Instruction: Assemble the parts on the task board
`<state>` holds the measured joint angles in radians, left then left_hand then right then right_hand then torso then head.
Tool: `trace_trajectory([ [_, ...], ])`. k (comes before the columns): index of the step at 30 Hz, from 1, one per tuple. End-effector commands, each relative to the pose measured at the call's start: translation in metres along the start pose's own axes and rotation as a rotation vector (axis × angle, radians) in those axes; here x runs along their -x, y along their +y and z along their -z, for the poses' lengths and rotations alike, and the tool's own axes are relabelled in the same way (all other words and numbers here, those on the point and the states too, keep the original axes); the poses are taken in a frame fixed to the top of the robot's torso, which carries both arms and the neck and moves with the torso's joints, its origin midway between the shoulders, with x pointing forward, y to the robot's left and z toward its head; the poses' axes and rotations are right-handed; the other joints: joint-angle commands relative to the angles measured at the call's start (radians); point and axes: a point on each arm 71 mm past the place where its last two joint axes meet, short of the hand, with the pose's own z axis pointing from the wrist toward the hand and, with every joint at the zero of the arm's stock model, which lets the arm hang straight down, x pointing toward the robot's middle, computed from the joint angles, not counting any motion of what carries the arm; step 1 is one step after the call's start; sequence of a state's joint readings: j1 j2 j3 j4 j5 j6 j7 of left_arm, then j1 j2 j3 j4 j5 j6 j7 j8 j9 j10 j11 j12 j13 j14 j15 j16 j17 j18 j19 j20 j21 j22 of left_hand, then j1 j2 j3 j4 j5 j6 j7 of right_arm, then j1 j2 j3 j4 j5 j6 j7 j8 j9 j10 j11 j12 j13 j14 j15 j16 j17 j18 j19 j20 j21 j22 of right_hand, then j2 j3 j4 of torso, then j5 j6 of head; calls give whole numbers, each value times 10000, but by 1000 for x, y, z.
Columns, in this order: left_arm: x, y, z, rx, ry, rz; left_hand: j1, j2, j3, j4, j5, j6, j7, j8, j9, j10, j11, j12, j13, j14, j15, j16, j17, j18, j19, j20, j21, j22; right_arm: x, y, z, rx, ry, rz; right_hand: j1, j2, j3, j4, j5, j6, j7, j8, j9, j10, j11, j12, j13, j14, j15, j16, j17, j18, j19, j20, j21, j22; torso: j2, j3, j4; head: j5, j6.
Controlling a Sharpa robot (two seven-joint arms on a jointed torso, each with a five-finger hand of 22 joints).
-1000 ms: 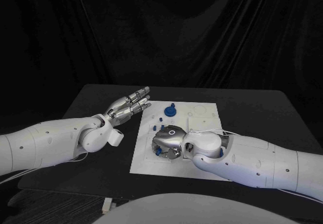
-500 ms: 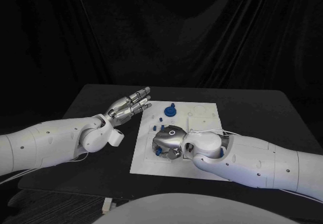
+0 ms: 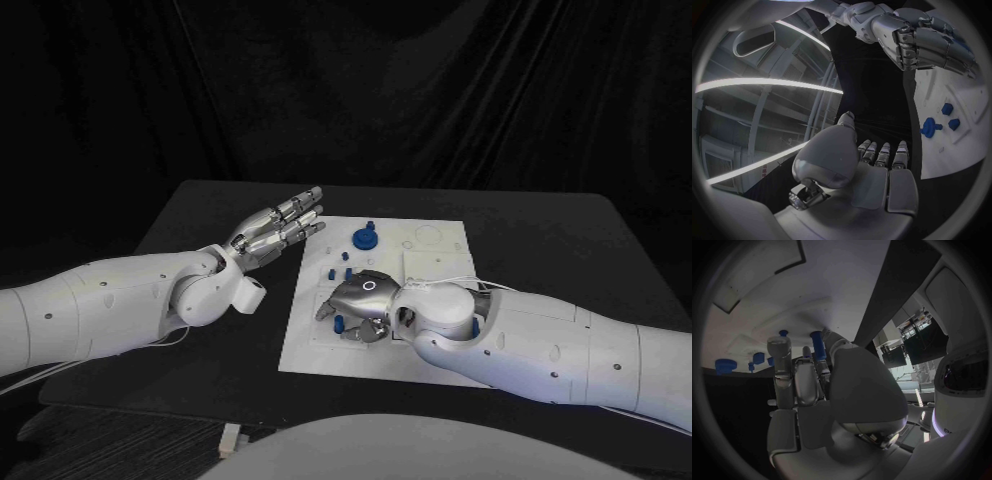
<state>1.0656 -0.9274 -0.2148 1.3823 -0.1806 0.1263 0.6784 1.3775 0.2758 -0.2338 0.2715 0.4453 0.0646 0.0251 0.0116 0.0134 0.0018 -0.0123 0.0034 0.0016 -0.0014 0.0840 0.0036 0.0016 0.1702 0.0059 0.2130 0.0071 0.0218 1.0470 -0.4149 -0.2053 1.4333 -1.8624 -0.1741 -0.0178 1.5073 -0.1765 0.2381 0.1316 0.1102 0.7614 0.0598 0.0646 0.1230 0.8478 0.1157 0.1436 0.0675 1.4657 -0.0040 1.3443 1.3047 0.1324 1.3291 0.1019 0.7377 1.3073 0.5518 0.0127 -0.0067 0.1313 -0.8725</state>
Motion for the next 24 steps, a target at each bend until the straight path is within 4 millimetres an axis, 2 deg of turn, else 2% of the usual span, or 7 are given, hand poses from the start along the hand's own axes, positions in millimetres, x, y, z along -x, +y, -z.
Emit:
trace_trajectory([
  [1,-2,-2,0,-326,77,151,105,-5,69,17,47,89,25,43,17,-18,43,-34,-16,14,57,-36,-16,88,15,46,0,11,-1,0,1,-77,-141,70,-112,-25,-184,142,-128,-75,-12,44,-47,-113,22,119,3,10,78,-30,-19,57,-66,35,-101,769,-1,1,1,0,-2],
  [10,-1,-2,0,-315,63,149,113,-2,74,13,51,98,32,46,18,-18,47,-34,-16,14,57,-36,-16,88,15,47,0,11,21,-6,10,-59,-1124,296,-79,-87,-428,493,-206,38,45,96,-100,-316,62,283,-6,-6,114,-40,-42,74,-90,71,-240,745,0,1,-3,32,-2],
  [13,-1,-2,1,-311,56,145,125,-2,81,7,59,114,38,50,21,-18,51,-34,-16,14,57,-36,-16,88,16,47,0,12,39,-12,19,-86,-1578,480,-239,-535,-904,1599,-510,79,-12,110,-189,-769,64,411,-5,-22,136,-43,-64,93,-87,82,-318,736,0,1,0,21,-2],
  [17,-1,-2,1,-311,49,143,131,-1,84,4,65,119,40,51,22,-18,53,-34,-16,14,55,-36,-16,88,16,48,1,13,75,-28,40,-385,-2440,123,-1365,-846,-1407,1671,-577,155,-18,138,-245,-860,56,603,7,25,112,52,27,62,-26,82,-221,769,-4,1,-4,52,-2],
  [19,-1,-2,1,-312,42,140,131,-1,84,4,65,119,40,51,22,-18,53,-34,-16,14,55,-36,-16,88,16,48,1,13,90,-37,52,-618,-2808,-289,-2180,-615,-2118,1678,-273,301,160,202,-248,-731,58,797,32,71,119,131,102,49,35,82,-139,794,-4,2,-2,49,-2],
  [20,-1,-2,1,-313,39,138,131,-1,84,4,65,119,40,51,22,-18,53,-34,-16,14,55,-36,-16,88,16,48,1,13,97,-42,58,-758,-3013,-548,-2221,-615,-2133,1681,-284,370,225,235,-241,-682,55,858,40,81,117,151,121,43,52,83,-105,803,-7,3,0,38,-2],
  [24,0,-2,1,-315,26,128,131,-1,84,4,65,119,40,51,22,-18,53,-34,-16,14,55,-36,-16,88,16,48,1,13,123,-68,91,-1686,-3860,-1960,-2039,238,-1617,1598,-131,926,652,486,-171,407,-124,1834,336,104,200,216,175,26,86,125,-101,811,-5,0,11,-8,-2],
])
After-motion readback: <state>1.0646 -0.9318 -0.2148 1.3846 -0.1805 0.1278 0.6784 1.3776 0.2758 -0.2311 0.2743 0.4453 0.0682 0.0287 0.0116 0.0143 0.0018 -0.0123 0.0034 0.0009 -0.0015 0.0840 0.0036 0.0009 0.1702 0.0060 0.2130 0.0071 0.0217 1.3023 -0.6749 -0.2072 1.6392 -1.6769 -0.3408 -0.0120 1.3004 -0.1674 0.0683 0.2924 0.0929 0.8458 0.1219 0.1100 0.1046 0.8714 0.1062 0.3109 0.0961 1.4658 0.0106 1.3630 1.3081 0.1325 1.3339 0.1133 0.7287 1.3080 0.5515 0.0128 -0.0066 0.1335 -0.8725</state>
